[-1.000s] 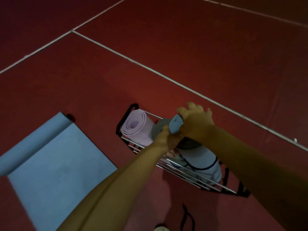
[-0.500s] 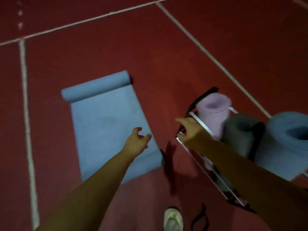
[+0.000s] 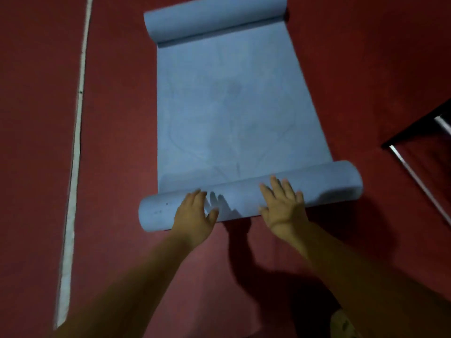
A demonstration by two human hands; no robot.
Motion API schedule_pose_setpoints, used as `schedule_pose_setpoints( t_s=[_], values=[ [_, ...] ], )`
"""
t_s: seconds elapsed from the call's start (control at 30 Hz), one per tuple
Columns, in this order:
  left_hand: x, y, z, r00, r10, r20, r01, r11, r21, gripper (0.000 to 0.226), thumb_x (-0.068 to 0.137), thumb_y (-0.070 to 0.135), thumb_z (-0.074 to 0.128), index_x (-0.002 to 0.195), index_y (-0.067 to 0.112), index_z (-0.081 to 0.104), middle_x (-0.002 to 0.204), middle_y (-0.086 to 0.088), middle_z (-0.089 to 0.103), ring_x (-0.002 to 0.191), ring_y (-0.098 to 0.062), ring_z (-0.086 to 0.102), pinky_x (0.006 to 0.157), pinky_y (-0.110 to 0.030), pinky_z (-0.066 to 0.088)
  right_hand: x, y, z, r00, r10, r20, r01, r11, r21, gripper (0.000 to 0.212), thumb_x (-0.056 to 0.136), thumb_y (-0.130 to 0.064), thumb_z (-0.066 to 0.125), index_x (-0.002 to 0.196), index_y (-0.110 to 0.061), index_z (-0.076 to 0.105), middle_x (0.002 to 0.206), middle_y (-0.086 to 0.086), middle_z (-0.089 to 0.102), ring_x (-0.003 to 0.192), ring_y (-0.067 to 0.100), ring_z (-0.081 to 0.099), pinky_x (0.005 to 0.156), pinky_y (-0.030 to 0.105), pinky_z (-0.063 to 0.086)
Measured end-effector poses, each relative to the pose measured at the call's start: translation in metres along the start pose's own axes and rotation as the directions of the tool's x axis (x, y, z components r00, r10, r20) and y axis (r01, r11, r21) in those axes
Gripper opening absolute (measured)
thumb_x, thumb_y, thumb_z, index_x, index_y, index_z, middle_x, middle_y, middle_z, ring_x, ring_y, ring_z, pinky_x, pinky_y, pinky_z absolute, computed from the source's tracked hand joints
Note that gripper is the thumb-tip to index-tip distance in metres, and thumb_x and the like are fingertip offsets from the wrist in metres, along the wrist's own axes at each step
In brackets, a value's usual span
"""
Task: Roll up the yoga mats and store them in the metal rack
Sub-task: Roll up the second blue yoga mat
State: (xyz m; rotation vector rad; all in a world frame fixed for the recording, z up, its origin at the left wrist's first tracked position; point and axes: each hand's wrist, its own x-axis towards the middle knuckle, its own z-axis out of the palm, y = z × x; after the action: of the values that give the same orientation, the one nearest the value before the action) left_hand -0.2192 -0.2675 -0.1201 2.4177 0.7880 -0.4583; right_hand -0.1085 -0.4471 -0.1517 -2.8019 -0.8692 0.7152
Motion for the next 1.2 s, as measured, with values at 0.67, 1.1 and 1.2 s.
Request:
schedule_pose_setpoints(
  t_s=[0.67,1.1,1.2],
  values=[
    [-0.08,-0.06,0.121,0.95,0.084,0.302,-0.196,0.911,0.363,0.051,0.092,0.056,0.045,0.135,0.028,0.045,0.136,-0.006,0.051,0.125,-0.026,0.048,0.104,-0.037,0.034,-0.105,0.046,0.102,0.986,-0.092,0.14,0.098,0.995,-0.034,0.036,0.096,-0.026,0.048,0.126,-0.007,0.043,0.131,0.012,0.043,0.114,0.031,0.045,0.094,0.034,0.036],
    [-0.113,-0.067,0.143,0.938,0.213,0.275,-0.236,0.97,0.052,0.044,0.091,0.03,0.057,0.129,0.013,0.042,0.112,-0.011,0.064,0.1,-0.028,0.06,0.078,-0.028,0.041,-0.149,0.059,0.117,0.983,-0.111,0.144,0.152,0.936,-0.318,0.032,0.085,-0.032,0.06,0.115,-0.02,0.06,0.125,0.001,0.043,0.118,0.022,0.039,0.094,0.033,0.029],
    [-0.114,-0.061,0.122,0.904,0.271,0.33,-0.326,0.937,0.125,0.04,0.089,0.033,0.057,0.124,0.014,0.059,0.117,-0.011,0.064,0.106,-0.026,0.059,0.084,-0.024,0.041,-0.16,0.062,0.108,0.987,-0.064,0.148,0.085,0.987,-0.137,0.032,0.087,-0.034,0.061,0.116,-0.02,0.058,0.122,0.001,0.054,0.115,0.021,0.049,0.094,0.03,0.031]
  ],
)
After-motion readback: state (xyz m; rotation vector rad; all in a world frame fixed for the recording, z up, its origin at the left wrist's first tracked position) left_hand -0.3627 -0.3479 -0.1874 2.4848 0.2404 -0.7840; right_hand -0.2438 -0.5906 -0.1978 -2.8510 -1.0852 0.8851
